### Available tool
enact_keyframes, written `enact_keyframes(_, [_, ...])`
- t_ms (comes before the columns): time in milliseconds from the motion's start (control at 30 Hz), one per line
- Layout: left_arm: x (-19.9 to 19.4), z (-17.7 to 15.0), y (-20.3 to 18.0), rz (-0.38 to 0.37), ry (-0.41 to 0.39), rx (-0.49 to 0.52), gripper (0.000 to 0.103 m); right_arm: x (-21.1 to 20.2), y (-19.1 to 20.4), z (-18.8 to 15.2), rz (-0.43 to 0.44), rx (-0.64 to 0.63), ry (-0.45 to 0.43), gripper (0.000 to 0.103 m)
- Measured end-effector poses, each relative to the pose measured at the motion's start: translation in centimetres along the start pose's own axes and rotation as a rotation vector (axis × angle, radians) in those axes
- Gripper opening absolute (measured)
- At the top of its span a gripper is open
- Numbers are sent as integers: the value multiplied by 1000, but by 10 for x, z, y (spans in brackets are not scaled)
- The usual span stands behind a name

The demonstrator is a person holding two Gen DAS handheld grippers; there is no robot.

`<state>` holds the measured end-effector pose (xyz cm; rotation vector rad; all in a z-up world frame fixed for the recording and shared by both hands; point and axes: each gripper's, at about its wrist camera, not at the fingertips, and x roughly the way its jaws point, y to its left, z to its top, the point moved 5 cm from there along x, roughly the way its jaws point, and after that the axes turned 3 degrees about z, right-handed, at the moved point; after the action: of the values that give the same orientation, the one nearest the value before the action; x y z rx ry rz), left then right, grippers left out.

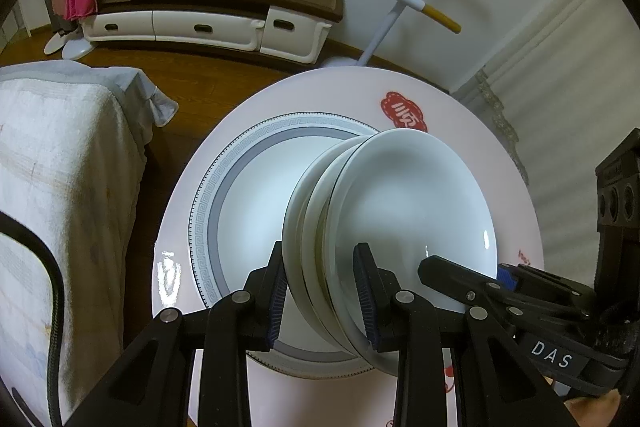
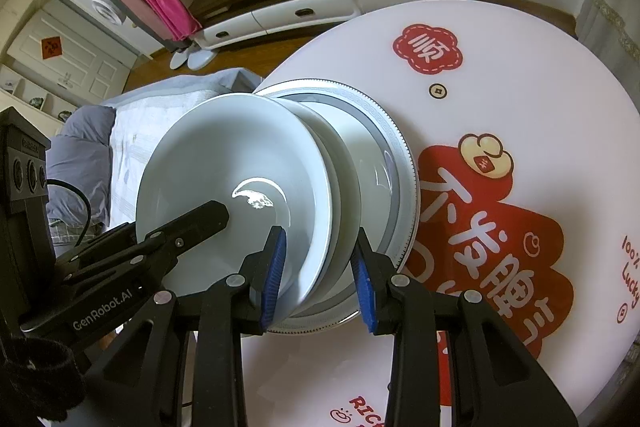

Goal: Organize plates and bowls
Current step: 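Lower the bowl stack onto the grey-rimmed plate stack with both tools, then open both tools to release the bowls and lift away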

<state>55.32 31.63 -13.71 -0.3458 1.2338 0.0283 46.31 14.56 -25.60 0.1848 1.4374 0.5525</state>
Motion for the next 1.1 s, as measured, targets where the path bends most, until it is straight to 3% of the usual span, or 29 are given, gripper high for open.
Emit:
enact_keyframes(533, [-1,1,3,12,-3,-12,29,1,5,4,-12,-21,-5,38])
enact_keyframes(633, [-6,2,2,20,-36,-18,40,-1,7,5,-3,-20,-9,41])
enact_keyframes(700, [-9,0,4,25,-50,-24,56,-3,9,5,-2,-27,-15,45])
enact_keyframes(867, [-20,-10,6,36,-92,-33,66,-15,11,4,-20,-48,-41,59])
enact_keyframes(1100, [-54,-41,-5,118,-203,9,77,-51,5,-11,-19,-49,-117,69])
